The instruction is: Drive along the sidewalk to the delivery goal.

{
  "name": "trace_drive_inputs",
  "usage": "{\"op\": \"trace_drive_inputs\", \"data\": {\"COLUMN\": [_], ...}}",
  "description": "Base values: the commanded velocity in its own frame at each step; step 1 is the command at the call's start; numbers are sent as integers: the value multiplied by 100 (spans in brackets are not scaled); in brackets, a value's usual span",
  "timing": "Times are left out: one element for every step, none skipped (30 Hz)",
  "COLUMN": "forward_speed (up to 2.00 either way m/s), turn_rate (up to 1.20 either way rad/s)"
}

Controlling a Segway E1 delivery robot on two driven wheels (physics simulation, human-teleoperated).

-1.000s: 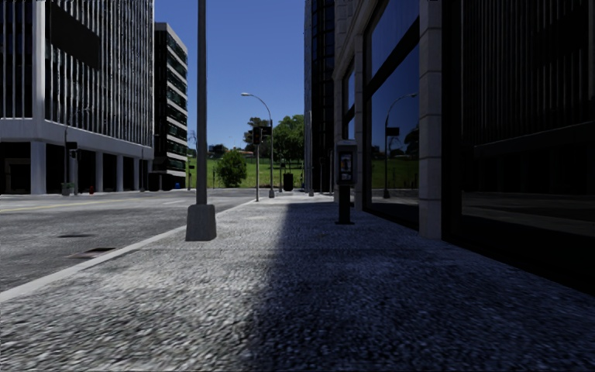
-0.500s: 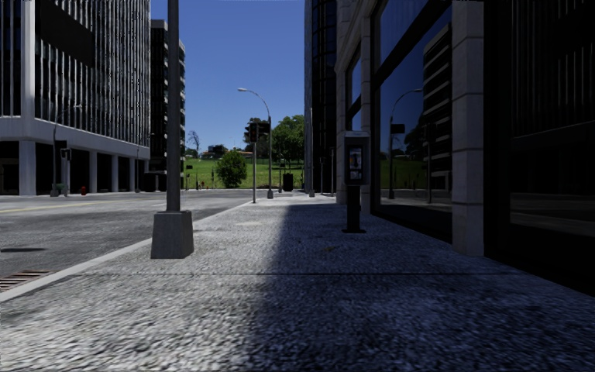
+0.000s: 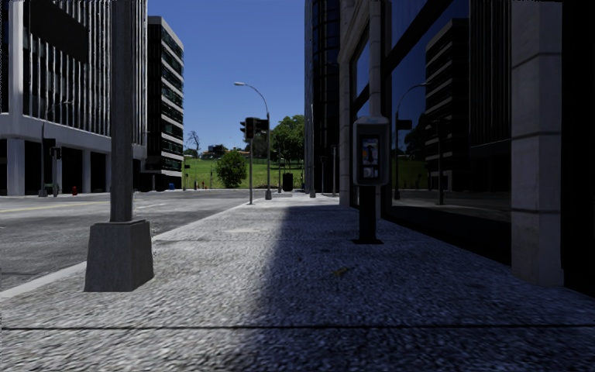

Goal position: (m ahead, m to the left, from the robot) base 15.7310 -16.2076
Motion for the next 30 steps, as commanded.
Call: {"op": "trace_drive_inputs", "data": {"forward_speed": [200, 200, 200, 200, 200, 200, 200, 200, 200, 200, 200, 200, 200, 200, 200, 200, 200, 200, 200, 200, 200, 200, 200, 200, 200, 200, 200, 200, 200, 200], "turn_rate": [0, 0, 0, 0, 0, 0, 0, 0, 0, 0, 0, 0, 0, 0, 0, 0, 0, 0, 0, 0, 0, 0, 0, 0, 0, 0, 0, 0, 0, 0]}}
